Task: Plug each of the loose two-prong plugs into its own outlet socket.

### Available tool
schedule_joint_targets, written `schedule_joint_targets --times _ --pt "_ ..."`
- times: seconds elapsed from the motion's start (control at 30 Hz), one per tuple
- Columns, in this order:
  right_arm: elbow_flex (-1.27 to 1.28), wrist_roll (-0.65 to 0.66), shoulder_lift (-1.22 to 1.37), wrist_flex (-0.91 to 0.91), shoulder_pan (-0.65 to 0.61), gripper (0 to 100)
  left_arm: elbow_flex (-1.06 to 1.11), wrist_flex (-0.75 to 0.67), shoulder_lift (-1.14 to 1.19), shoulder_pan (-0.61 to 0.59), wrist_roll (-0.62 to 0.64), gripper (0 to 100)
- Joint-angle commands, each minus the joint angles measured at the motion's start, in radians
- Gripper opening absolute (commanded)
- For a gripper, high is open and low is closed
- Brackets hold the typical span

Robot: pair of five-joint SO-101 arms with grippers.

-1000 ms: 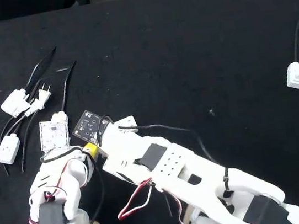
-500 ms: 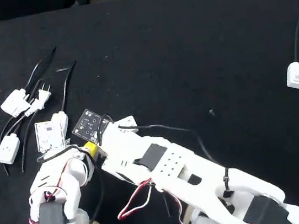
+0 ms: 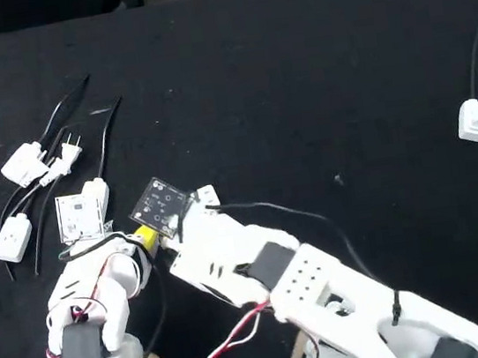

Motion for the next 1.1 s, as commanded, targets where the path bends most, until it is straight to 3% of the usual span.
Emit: schedule_joint_targets --times 0.0,1.07 --pt "-0.007 -0.005 -0.056 -0.025 -0.005 1.0 -0.005 -0.015 0.006 0.002 0.002 24" --pt "-0.030 0.015 -0.102 -0.023 0.057 1.0 0.004 -0.015 0.006 0.008 0.000 24"
